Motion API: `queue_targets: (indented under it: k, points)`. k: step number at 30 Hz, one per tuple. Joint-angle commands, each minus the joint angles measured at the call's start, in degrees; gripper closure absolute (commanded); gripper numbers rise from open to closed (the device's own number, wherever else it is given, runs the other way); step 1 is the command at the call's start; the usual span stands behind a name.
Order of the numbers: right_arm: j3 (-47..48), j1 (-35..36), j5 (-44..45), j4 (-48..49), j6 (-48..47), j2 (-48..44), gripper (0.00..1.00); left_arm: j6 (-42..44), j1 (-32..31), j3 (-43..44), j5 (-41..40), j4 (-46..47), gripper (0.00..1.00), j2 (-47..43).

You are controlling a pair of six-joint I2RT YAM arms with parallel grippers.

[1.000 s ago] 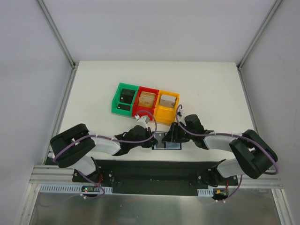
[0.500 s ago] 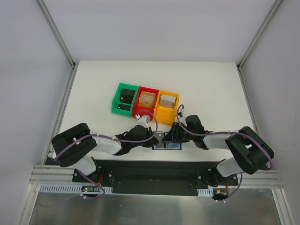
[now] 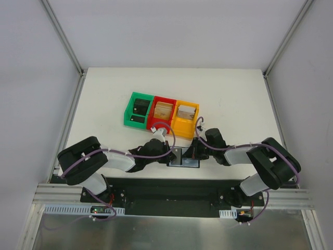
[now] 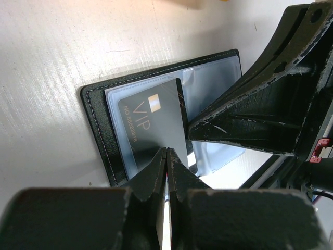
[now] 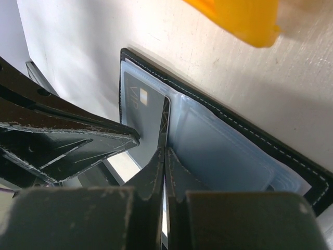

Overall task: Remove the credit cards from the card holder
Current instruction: Remove the credit card from the card holder.

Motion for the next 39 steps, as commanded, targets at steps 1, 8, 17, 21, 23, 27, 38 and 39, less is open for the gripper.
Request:
queue_targets:
  k: [1,8,17,21,23,27,38,39]
  points:
    - [-0.2,0.5,-1.3,0.2,0.0,1.2,1.0,2.7,0.9,-0.5,-0.9,-6.9,1.0,-1.9]
    - [-0.2,0.4,-1.2,0.2,-0.2,1.5,1.0,3.7,1.0,-1.2,-2.3,-10.1,1.0,-7.6]
    - [-0.1,0.4,-0.8,-0.5,-0.4,0.8,0.79,3.7,1.0,-0.4,-3.9,-11.5,1.0,-6.2]
    - [-0.2,0.4,-0.7,-1.2,-0.8,0.1,0.75,3.9,0.9,0.3,-4.4,-12.3,1.0,-5.1]
    - [-0.2,0.4,-0.8,-1.2,-0.8,-0.1,0.72,3.9,0.9,0.5,-4.0,-12.3,1.0,-4.4]
    - [-0.1,0.4,-1.0,-1.2,-0.9,0.0,0.7,4.0,0.9,1.4,-2.4,-12.1,1.0,-2.8]
    - [0.1,0.5,-0.8,-1.0,-0.4,-0.8,0.72,3.6,0.9,1.6,-0.6,-11.0,1.0,-1.1]
    - [0.1,0.5,-0.8,-1.0,-0.3,-0.8,0.74,3.6,0.9,1.4,-0.6,-10.9,1.0,-1.1]
